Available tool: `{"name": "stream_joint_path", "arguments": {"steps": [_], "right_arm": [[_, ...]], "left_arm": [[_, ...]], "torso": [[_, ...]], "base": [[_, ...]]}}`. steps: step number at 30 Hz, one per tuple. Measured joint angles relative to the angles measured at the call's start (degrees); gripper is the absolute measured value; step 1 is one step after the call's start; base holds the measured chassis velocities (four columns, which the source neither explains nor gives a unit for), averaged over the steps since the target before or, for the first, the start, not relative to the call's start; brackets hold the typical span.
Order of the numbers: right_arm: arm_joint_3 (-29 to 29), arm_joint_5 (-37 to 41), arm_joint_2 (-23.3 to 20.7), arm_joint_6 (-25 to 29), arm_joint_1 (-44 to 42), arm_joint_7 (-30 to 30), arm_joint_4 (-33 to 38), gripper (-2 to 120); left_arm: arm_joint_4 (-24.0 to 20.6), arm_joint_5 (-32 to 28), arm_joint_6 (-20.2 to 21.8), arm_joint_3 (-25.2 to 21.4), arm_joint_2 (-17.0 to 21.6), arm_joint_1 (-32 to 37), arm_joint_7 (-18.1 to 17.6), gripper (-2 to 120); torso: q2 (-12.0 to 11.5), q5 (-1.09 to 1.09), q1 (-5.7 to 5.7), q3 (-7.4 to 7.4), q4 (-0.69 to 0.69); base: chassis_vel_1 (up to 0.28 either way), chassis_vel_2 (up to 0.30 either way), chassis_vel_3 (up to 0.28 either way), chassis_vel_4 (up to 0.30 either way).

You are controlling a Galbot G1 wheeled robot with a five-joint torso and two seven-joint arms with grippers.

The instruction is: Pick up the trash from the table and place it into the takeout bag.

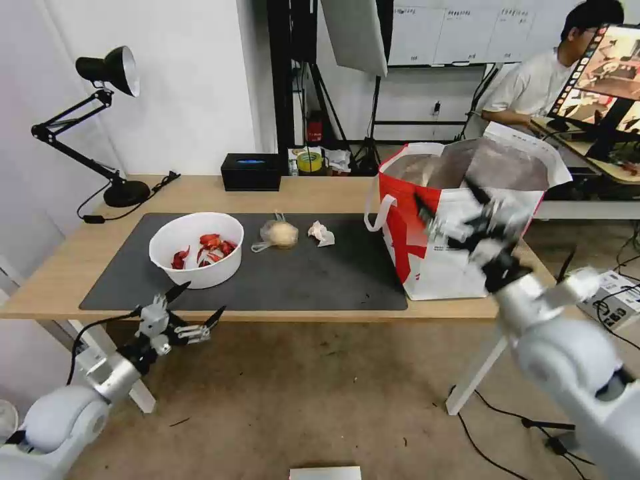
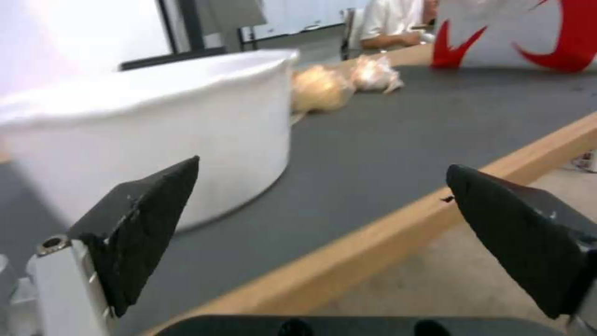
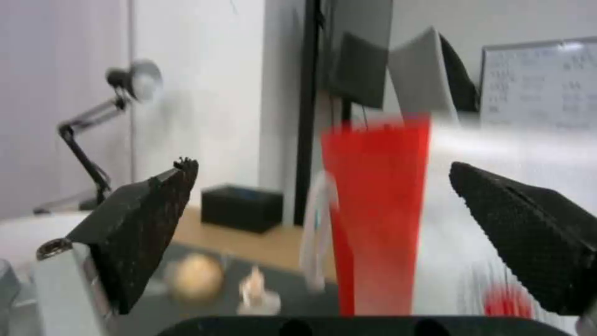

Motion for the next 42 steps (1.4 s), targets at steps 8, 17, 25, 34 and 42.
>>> {"name": "stream_joint_path", "arguments": {"steps": [8,17,25,34,42], "right_arm": [[-1.1,-5.9,6.0,3.3,-8.4,1.9,-2.7,100],[-3.7,-10.1,12.1,5.6,-16.3,2.6,-5.9,100],[-5.2,-10.9,13.6,5.5,-16.8,3.3,-7.6,100],[-5.8,-10.5,13.9,4.5,-16.3,4.0,-7.8,100],[-6.2,-9.5,13.7,2.9,-14.8,4.1,-7.8,100]], "left_arm": [[1.9,0.4,-1.5,-1.6,-1.8,1.8,0.0,100],[5.6,0.8,-2.5,-2.4,-2.2,2.4,-0.1,100],[6.8,0.3,-2.6,-2.8,-2.5,3.1,0.4,100],[7.3,-1.0,-2.6,-1.5,-2.1,2.0,0.5,100],[8.0,-0.1,-2.9,-1.3,-2.2,1.7,1.0,100]], "torso": [[0.0,0.0,0.0,0.0,-0.01],[0.0,-0.01,0.01,0.0,-0.01],[0.0,0.0,0.01,0.01,0.0],[0.0,0.01,0.02,0.01,-0.01],[0.0,0.01,0.01,0.01,-0.01]], "base": [[0.0,0.0,0.0,0.0],[0.0,0.0,0.0,0.0],[0.0,0.0,0.0,0.0],[0.0,0.0,0.0,0.0],[0.0,0.0,0.0,0.0]]}}
